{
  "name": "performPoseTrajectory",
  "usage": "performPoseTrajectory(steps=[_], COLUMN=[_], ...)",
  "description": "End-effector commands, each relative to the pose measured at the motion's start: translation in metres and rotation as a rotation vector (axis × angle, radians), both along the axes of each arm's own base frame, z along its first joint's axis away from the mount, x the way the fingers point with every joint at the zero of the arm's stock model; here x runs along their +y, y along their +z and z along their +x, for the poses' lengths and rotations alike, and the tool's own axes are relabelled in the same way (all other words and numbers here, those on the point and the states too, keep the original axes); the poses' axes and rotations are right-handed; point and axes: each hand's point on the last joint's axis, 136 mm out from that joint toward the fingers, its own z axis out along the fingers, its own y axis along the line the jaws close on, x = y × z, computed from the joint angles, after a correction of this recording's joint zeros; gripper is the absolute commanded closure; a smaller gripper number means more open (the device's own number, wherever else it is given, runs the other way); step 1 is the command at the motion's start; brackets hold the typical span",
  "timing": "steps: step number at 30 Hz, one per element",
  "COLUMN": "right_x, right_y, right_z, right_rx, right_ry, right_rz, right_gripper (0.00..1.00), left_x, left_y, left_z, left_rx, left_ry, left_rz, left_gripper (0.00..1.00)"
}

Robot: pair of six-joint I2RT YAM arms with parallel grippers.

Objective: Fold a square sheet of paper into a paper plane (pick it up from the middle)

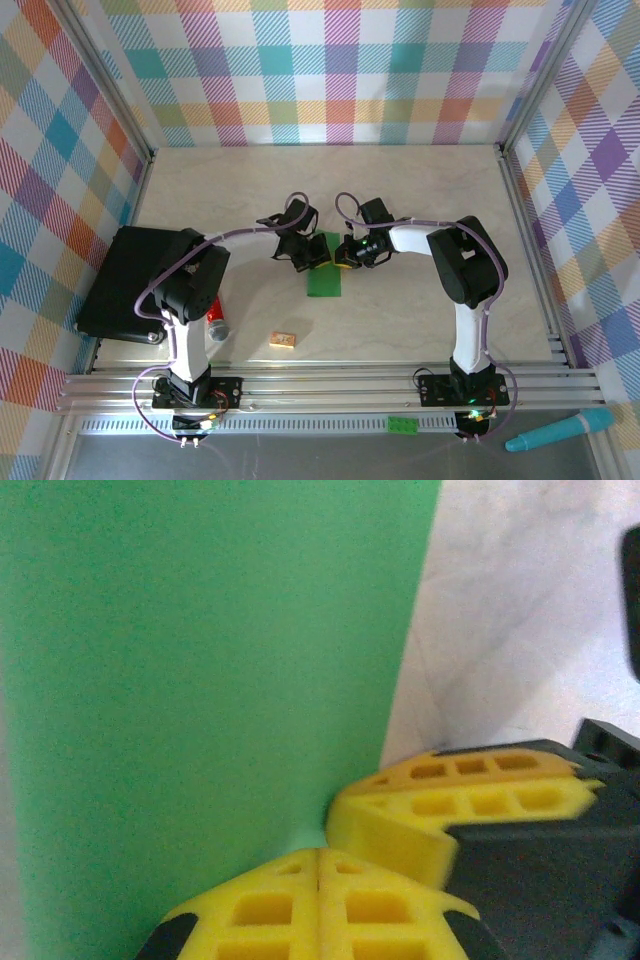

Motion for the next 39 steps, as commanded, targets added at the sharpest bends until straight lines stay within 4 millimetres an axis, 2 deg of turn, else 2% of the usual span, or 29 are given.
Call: performPoseTrajectory(steps=[1, 6, 13, 19, 23, 26, 28, 31, 34, 37, 39], right_x=[-0.034, -0.04, -0.056, -0.065, -0.066, -0.065, -0.065, -0.064, -0.064, -0.064, -0.066], right_y=[-0.053, -0.059, -0.074, -0.083, -0.083, -0.082, -0.082, -0.081, -0.082, -0.083, -0.084], right_z=[-0.027, -0.03, -0.04, -0.045, -0.045, -0.044, -0.043, -0.044, -0.043, -0.044, -0.044], right_rx=[0.113, 0.12, 0.149, 0.17, 0.168, 0.167, 0.166, 0.168, 0.171, 0.178, 0.182], right_ry=[-0.019, -0.006, 0.016, 0.028, 0.027, 0.028, 0.025, 0.024, 0.018, 0.016, 0.016], right_rz=[-0.215, -0.251, -0.34, -0.396, -0.401, -0.398, -0.396, -0.395, -0.395, -0.399, -0.407], right_gripper=[1.0, 1.0, 1.0, 1.0, 1.0, 1.0, 1.0, 1.0, 1.0, 1.0, 1.0], left_x=[-0.005, 0.006, 0.038, 0.076, 0.091, 0.078, 0.062, 0.034, 0.009, 0.002, 0.004], left_y=[-0.004, -0.019, -0.037, -0.034, -0.019, 0.006, 0.022, 0.035, 0.028, 0.012, 0.003], left_z=[0.005, 0.005, -0.003, -0.01, -0.006, 0.002, 0.009, 0.014, 0.019, 0.025, 0.029], left_rx=[0.016, 0.033, 0.081, 0.096, 0.069, 0.015, -0.022, -0.057, -0.052, -0.036, -0.036], left_ry=[-0.006, 0.012, 0.07, 0.144, 0.175, 0.145, 0.129, 0.102, 0.088, 0.095, 0.108], left_rz=[-0.014, 0.004, 0.007, -0.031, -0.062, -0.131, -0.201, -0.276, -0.301, -0.286, -0.271], left_gripper=[0.99, 1.0, 1.0, 1.0, 1.0, 1.0, 1.0, 1.0, 1.0, 1.0, 1.0])
